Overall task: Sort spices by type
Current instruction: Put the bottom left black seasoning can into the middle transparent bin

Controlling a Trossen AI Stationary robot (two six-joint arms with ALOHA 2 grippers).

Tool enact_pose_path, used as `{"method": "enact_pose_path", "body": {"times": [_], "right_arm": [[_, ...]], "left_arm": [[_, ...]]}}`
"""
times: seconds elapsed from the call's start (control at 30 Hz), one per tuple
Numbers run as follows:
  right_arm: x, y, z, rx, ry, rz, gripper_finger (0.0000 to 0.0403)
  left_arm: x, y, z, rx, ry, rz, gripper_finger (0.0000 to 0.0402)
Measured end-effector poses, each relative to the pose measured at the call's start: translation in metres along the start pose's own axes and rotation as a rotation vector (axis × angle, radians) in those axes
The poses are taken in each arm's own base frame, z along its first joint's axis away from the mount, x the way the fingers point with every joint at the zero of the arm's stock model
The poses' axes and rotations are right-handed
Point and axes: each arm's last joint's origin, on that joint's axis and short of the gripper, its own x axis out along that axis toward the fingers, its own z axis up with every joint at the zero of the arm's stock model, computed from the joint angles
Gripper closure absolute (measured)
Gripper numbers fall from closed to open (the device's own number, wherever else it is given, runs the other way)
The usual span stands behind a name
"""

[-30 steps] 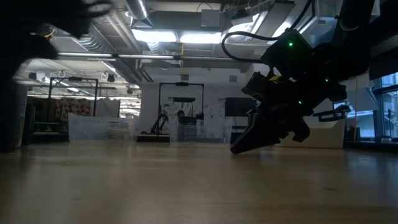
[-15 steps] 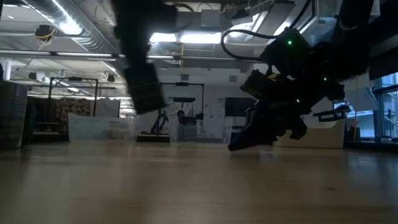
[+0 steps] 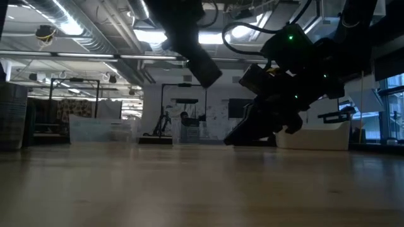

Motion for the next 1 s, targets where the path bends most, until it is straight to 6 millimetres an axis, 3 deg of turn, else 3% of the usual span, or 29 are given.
{"method": "enact_pose_path", "body": {"times": [0.2, 0.57, 1.0], "right_arm": [[0.0, -0.001, 0.0, 0.002, 0.001, -0.043, 0.0391], [0.0, -0.002, 0.0, -0.001, 0.001, -0.054, 0.0391], [0.0, -0.002, 0.0, -0.005, 0.002, -0.054, 0.0391]], "left_arm": [[0.02, 0.034, 0.009, -0.001, -0.011, 0.072, 0.0274], [0.064, 0.063, 0.033, 0.002, 0.223, 0.126, 0.0274], [0.13, 0.071, 0.006, 0.005, 0.425, 0.132, 0.0274]]}}
